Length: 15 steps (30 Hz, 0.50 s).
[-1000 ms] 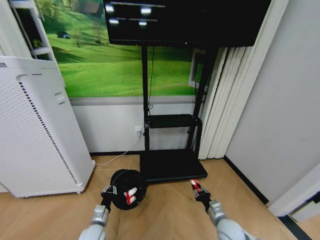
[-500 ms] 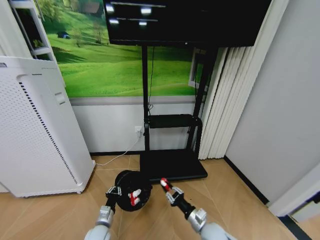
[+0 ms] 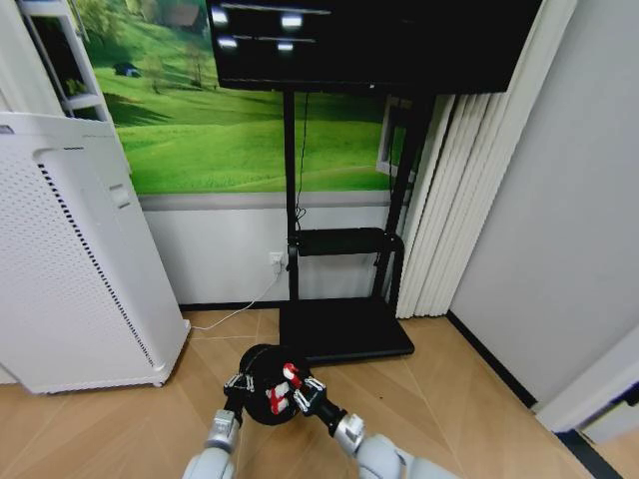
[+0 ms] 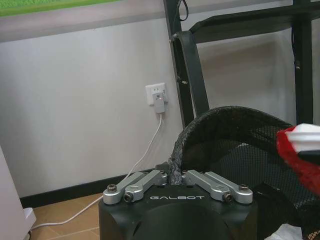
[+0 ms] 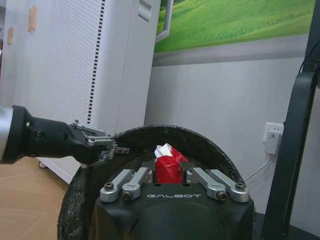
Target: Pick up the trash bin and place the garbage on the floor into it.
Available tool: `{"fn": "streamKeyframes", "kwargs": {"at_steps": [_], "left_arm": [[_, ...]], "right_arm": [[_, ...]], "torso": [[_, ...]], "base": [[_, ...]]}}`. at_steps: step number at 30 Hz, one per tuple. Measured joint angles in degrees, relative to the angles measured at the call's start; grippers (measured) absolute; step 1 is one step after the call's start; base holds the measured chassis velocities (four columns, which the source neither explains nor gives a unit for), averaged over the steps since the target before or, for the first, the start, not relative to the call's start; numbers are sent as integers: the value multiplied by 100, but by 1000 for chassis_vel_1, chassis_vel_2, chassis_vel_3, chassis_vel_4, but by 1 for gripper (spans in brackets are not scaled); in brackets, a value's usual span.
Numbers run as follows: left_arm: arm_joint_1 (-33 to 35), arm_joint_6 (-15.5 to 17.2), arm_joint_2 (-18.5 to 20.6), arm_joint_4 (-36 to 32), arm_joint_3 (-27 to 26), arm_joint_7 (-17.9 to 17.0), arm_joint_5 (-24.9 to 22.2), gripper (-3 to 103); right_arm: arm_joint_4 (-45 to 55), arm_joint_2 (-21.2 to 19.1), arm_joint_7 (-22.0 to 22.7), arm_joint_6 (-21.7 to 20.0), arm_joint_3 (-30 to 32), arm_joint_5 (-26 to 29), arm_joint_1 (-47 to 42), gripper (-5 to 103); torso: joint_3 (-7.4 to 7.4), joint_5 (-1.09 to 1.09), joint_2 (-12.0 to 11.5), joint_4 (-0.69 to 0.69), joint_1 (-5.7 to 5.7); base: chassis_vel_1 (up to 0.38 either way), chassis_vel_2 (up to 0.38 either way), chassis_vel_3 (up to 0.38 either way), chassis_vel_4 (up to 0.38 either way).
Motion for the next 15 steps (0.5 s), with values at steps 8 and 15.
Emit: {"fn": "streamKeyframes", "kwargs": {"at_steps": [8, 15], "left_arm": [[-28, 0, 4, 26, -4, 1, -19, 4], [-67, -1, -30, 66, 22, 3, -21, 4]], "right_arm": [[-76, 66, 48, -171, -93, 31, 31, 33], [-86, 36, 27, -198, -34, 22, -3, 60]], "torso": [[0, -1, 0, -1, -1], [0, 0, 0, -1, -1]], "base": [[0, 0, 0, 0], [0, 0, 0, 0]]}}
